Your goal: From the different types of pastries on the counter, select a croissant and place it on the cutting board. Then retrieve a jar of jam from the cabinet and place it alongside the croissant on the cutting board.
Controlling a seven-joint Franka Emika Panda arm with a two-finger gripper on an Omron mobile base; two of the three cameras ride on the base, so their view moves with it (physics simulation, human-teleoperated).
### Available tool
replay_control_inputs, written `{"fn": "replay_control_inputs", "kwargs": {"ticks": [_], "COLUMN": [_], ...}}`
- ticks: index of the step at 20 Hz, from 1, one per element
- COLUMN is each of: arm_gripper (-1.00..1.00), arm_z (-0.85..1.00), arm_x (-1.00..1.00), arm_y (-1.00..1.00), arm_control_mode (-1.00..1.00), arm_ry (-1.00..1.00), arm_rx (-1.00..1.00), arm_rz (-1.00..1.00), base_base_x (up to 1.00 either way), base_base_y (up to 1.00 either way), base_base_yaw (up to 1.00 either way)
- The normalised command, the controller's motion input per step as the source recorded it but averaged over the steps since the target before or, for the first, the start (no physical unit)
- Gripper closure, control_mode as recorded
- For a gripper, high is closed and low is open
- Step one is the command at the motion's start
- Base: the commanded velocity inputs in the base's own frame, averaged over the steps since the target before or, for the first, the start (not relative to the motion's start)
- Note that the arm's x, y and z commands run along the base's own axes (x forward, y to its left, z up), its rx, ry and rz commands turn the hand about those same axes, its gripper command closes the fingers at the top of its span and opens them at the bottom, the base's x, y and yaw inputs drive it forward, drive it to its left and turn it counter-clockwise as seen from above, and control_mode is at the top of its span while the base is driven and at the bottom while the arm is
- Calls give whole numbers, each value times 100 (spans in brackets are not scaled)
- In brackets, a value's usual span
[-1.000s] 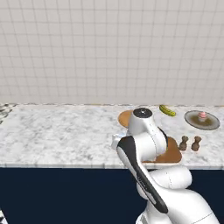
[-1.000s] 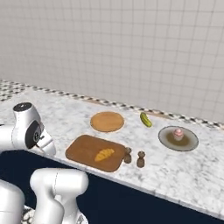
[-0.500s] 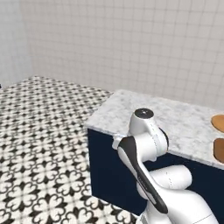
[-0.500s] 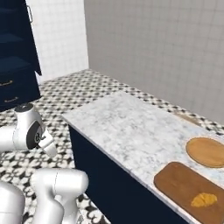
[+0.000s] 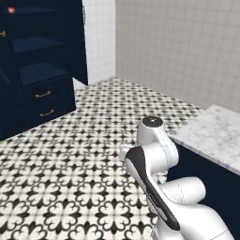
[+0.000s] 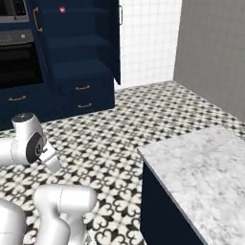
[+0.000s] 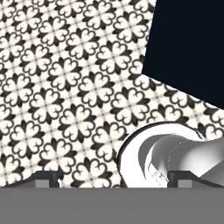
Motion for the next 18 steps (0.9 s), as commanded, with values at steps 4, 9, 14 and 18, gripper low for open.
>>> {"fn": "replay_control_inputs", "kwargs": {"ticks": [4,9,14,18], "arm_gripper": [-100,-100,-100,-100], "arm_z": [0,0,0,0], "arm_x": [0,0,0,0], "arm_y": [0,0,0,0], "arm_control_mode": [100,100,100,100], "arm_ry": [0,0,0,0], "arm_rx": [0,0,0,0], "arm_rz": [0,0,0,0], "base_base_x": [100,100,100,100], "base_base_y": [28,11,0,-1], "base_base_yaw": [25,7,0,0]}}
